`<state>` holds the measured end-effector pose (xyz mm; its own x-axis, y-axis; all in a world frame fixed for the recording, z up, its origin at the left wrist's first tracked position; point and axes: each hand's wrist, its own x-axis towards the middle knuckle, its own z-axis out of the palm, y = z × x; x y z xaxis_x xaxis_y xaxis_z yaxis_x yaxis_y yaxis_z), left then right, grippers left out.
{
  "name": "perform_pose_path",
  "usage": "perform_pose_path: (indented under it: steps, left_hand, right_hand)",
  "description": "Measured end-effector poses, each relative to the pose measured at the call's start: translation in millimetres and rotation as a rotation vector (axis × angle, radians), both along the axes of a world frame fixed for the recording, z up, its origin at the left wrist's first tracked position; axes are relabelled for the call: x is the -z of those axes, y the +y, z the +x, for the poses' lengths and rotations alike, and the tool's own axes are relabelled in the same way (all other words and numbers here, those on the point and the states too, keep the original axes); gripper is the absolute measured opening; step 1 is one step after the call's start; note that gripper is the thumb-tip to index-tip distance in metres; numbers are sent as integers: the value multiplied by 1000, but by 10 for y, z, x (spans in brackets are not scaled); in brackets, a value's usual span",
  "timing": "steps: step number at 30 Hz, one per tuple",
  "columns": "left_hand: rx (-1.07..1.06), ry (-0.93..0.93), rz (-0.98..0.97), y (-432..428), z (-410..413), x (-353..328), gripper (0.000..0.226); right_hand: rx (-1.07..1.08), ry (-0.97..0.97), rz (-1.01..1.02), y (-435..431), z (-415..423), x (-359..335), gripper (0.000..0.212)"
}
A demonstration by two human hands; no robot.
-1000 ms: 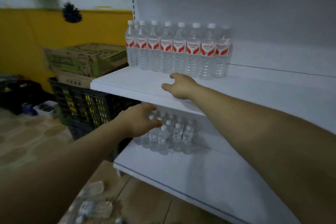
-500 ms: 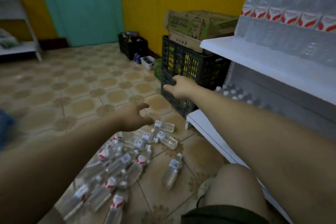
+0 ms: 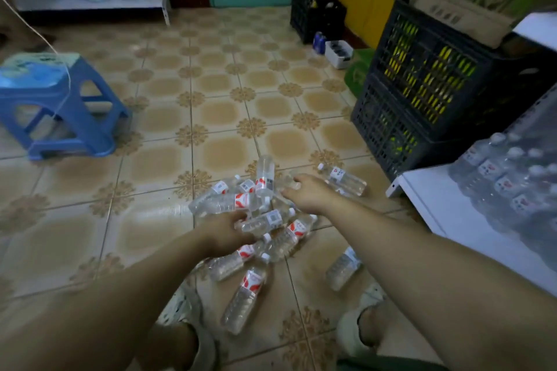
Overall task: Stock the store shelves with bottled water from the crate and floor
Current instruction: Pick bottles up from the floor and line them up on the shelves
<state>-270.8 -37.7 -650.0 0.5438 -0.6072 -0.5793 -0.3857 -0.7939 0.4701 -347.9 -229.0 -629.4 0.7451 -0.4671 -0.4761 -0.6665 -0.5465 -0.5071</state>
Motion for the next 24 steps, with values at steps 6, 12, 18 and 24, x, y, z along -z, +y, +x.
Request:
perform_pose_path:
  steps: [6, 12, 18, 24]
  left_hand:
    - [-48, 175, 132, -45, 258, 981, 72]
    - [-111, 329, 302, -129, 398, 2022, 71]
    - [-189, 504, 351, -147, 383, 2793, 56]
    - [-345, 658, 360, -71, 268, 3248, 49]
  right_hand:
    - [89, 106, 201, 5, 219, 1150, 35]
    - [297, 209, 443, 93, 275, 2337, 32]
    - [511, 391, 652, 356, 363, 3321, 37]
    - [777, 411, 819, 658, 496, 3780, 47]
